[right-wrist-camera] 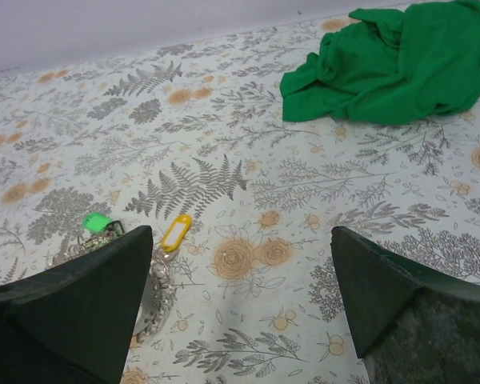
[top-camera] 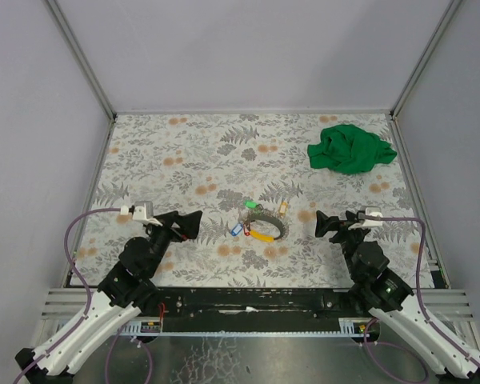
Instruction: Put the keys on the keyring
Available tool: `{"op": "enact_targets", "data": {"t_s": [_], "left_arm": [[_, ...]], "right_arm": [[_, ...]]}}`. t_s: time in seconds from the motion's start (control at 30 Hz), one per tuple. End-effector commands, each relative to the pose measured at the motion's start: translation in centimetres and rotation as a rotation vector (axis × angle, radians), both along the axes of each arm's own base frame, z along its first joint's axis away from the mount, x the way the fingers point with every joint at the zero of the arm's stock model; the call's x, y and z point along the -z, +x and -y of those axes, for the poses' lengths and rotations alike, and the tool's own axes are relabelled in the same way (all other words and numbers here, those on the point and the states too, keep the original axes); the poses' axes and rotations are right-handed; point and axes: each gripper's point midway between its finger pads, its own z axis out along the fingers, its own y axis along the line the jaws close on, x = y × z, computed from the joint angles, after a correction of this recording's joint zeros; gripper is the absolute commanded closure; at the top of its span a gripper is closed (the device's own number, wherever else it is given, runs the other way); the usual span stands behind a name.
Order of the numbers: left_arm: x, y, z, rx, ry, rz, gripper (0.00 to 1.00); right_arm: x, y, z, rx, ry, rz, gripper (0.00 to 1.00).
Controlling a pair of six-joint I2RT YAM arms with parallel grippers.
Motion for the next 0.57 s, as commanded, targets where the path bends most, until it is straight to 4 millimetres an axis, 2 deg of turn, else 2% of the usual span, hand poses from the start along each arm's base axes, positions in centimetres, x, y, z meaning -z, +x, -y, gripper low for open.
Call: {"op": "enact_targets", "data": {"t_s": [0.0,0.53], "left_arm": [[0.05,0.03,-0.22,-0.006,0.008,0.014,0.0],[0.11,-0.12,0.12,0.02,0.014,0.035,0.0]], "right_arm": [[0.67,0.17,1.14,0.074,0.047,0.008,0.01],[1.24,0.46,0.79,0.069,0.022,-0.015,0.01]]}}
